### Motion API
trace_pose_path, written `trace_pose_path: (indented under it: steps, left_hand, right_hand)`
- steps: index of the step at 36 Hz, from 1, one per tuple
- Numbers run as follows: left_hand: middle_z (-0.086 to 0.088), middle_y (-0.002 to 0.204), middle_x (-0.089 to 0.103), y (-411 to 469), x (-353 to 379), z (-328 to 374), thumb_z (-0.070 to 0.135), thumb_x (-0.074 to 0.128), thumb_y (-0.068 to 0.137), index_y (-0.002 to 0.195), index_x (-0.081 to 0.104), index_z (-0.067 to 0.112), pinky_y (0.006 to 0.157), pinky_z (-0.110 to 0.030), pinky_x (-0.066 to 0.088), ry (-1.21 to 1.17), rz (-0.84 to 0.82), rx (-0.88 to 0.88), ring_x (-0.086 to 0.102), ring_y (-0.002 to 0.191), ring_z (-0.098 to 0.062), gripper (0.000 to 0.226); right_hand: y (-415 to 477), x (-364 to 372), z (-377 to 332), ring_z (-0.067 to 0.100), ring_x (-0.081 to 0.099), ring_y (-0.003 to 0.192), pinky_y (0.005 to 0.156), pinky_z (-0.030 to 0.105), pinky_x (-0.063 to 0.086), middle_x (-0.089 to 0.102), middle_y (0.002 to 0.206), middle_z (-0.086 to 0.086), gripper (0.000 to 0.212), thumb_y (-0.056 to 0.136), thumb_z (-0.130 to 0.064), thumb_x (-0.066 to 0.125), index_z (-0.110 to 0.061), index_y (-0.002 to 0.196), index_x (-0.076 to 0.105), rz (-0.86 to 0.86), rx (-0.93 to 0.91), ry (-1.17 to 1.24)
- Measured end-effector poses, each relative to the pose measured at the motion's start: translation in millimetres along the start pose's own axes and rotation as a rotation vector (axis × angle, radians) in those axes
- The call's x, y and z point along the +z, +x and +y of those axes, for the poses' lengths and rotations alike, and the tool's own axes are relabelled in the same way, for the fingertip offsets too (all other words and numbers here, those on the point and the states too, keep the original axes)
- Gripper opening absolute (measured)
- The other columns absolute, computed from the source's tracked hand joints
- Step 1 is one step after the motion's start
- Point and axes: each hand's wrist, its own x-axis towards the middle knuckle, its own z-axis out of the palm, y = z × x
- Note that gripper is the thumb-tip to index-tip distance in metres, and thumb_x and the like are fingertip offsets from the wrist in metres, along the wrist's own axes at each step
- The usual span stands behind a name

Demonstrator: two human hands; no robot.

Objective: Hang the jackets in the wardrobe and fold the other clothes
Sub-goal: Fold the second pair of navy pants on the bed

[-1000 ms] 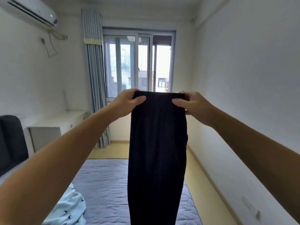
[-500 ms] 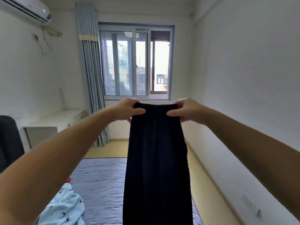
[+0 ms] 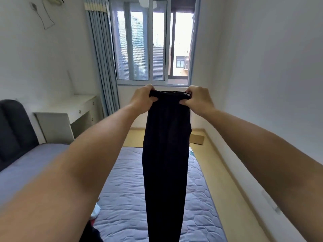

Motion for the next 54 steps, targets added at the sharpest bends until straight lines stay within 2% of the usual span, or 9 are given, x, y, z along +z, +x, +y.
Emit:
trace_pose_path:
  steps: [12,16,21,28,34,43,46,50,54]
  left_hand:
    - [0.001,0.092,0.064,-79.1,8.0,4.0,0.011,0.062,0.089,0.1,0.054,0.02,0.086,-0.036,0.052,-0.265,-0.007,0.0,0.063,0.091,-0.021,0.016]
    - [0.008,0.084,0.063,-150.4,31.6,-9.4,0.005,0.066,0.085,0.094,0.057,0.02,0.081,-0.027,0.05,-0.352,-0.038,-0.005,0.063,0.085,-0.017,0.02]
    - [0.015,0.079,0.062,-265.3,74.0,-28.6,-0.005,0.064,0.082,0.087,0.055,0.034,0.071,-0.011,0.042,-0.448,-0.174,-0.097,0.056,0.071,0.007,0.04]
    - [-0.007,0.081,0.063,-382.7,115.1,-44.9,-0.011,0.059,0.085,0.092,0.06,0.014,0.072,-0.031,0.046,-0.586,-0.455,-0.378,0.057,0.075,-0.018,0.026]
    - [0.004,0.08,0.068,-404.9,141.5,-65.9,-0.002,0.061,0.089,0.092,0.064,0.018,0.07,-0.018,0.049,-0.603,-0.534,-0.519,0.063,0.073,-0.002,0.02]
    - [0.006,0.079,0.064,-374.3,274.6,-145.5,0.011,0.065,0.086,0.086,0.059,0.026,0.067,-0.026,0.041,-0.298,-0.668,-0.583,0.061,0.079,-0.016,0.016]
    - [-0.003,0.093,0.067,-341.2,332.0,-176.6,0.012,0.063,0.088,0.104,0.063,0.012,0.07,-0.024,0.037,-0.219,-0.573,-0.576,0.062,0.093,-0.023,0.016]
    - [-0.009,0.142,0.047,-320.7,402.1,-223.0,0.022,0.059,0.093,0.143,0.033,0.017,0.096,-0.033,0.039,-0.217,-0.569,-0.749,0.047,0.127,-0.027,0.057]
    - [-0.011,0.147,0.041,-390.9,451.3,-263.7,0.022,0.059,0.091,0.146,0.024,0.011,0.098,-0.031,0.038,-0.1,-0.812,-0.819,0.045,0.129,-0.029,0.067]
  right_hand:
    - [-85.6,-7.9,-0.3,0.013,0.052,0.072,0.061,0.003,0.035,0.059,0.081,-0.004,0.024,0.078,-0.019,0.077,-0.008,0.094,0.063,0.078,0.006,0.18]
    - [-162.3,7.4,8.8,0.018,0.06,0.075,0.071,0.024,0.048,0.066,0.082,0.003,0.022,0.076,-0.014,0.078,-0.007,0.091,0.064,0.026,0.1,0.324]
    - [-279.9,39.8,28.5,0.011,0.055,0.068,0.066,0.021,0.047,0.063,0.077,-0.004,0.022,0.072,-0.008,0.08,-0.014,0.087,0.065,-0.091,0.298,0.418]
    - [-408.8,70.5,45.3,0.013,0.062,0.069,0.069,0.032,0.05,0.068,0.075,-0.003,0.022,0.072,-0.006,0.08,-0.018,0.084,0.067,-0.282,0.561,0.517]
    - [-434.4,86.3,58.8,0.022,0.063,0.071,0.067,0.032,0.048,0.067,0.073,0.001,0.022,0.072,-0.019,0.082,-0.03,0.081,0.065,-0.414,0.624,0.476]
    - [-413.7,201.7,151.5,0.017,0.062,0.083,0.058,0.016,0.034,0.066,0.082,-0.002,0.023,0.075,-0.027,0.078,-0.016,0.091,0.067,-0.713,0.73,0.224]
    - [-388.1,255.9,191.8,0.02,0.06,0.084,0.062,0.019,0.031,0.066,0.089,0.005,0.026,0.077,-0.023,0.077,-0.013,0.097,0.064,-0.624,0.784,0.224]
    - [-379.6,325.7,245.6,0.025,0.043,0.131,0.098,0.03,0.037,0.045,0.145,0.007,0.083,0.084,-0.031,0.071,-0.016,0.15,0.023,-0.682,0.951,0.309]
    - [-463.8,375.4,268.7,0.031,0.04,0.133,0.102,0.031,0.034,0.043,0.146,0.015,0.073,0.087,-0.028,0.066,-0.004,0.145,0.027,-0.907,1.077,0.173]
